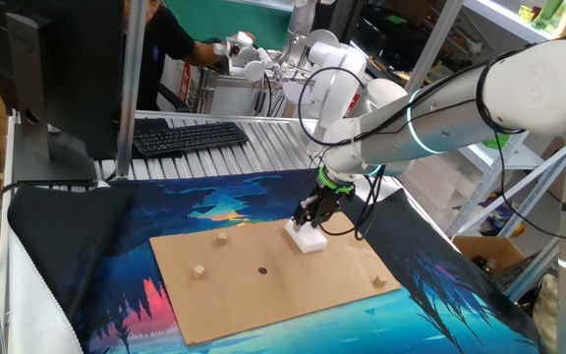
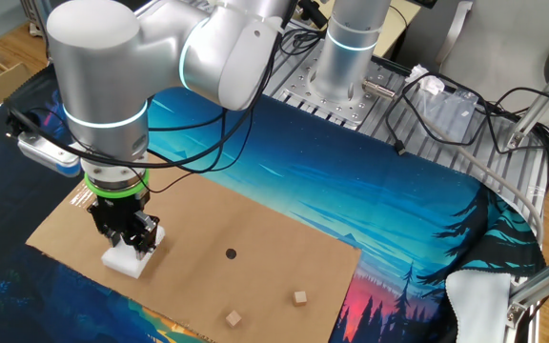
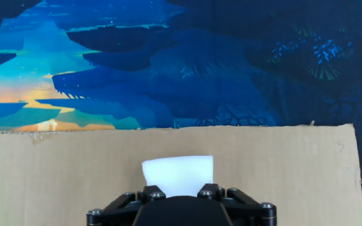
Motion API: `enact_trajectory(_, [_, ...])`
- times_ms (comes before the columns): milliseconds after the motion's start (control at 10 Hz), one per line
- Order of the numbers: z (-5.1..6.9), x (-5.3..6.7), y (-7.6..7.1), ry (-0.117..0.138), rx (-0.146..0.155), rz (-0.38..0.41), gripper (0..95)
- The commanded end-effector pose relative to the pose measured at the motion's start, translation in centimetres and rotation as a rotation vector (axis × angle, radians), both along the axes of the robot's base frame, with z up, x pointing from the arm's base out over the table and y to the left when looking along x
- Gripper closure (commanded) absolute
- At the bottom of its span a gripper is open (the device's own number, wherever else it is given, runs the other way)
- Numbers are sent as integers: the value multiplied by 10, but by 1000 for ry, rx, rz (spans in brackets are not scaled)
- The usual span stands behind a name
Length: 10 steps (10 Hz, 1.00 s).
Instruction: Clean the tabletop with a sponge
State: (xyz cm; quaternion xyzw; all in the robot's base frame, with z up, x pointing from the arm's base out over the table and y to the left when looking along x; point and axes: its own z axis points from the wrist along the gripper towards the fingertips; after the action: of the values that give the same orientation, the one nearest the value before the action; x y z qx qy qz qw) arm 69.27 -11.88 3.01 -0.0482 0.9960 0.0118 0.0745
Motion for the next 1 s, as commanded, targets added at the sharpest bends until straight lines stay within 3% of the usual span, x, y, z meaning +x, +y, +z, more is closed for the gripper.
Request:
enact_trajectory(100, [1, 1, 0, 2, 0, 6, 760])
enact_trajectory(600, [1, 2, -1, 7, 2, -10, 760])
enact_trajectory(700, [1, 2, -1, 13, 2, -28, 570])
enact_trajectory(800, [1, 2, -1, 22, 5, -50, 190])
enact_trajectory(900, [1, 2, -1, 22, 4, -52, 190])
enact_trajectory(1000, [1, 2, -1, 22, 6, -61, 0])
